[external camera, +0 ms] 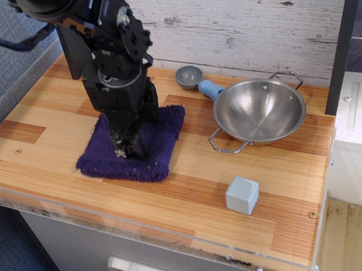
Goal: Move the cloth to the left of the bowl.
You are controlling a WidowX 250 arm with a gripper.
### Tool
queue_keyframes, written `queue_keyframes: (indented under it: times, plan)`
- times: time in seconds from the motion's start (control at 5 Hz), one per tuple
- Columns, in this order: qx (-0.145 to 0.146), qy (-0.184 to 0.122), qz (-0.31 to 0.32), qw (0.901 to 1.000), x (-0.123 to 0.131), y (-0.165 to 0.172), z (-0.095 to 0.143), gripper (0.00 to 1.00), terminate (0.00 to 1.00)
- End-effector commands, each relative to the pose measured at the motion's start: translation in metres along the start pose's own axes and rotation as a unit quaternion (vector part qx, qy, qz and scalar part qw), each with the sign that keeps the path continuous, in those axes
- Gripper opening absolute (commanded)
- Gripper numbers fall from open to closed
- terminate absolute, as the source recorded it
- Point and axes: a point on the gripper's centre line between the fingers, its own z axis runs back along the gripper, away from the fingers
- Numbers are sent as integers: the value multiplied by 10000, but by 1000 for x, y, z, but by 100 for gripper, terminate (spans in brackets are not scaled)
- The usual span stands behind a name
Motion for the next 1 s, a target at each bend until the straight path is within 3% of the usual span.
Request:
queue_keyframes:
  times: [0.0, 0.4, 0.8]
  plan:
    - [55, -58, 201, 9998, 27, -24, -11, 100, 0]
    - [-101, -168, 149, 9997, 32, -81, -20, 100, 0]
    - [-229, -193, 154, 9994, 25, -87, -12, 100, 0]
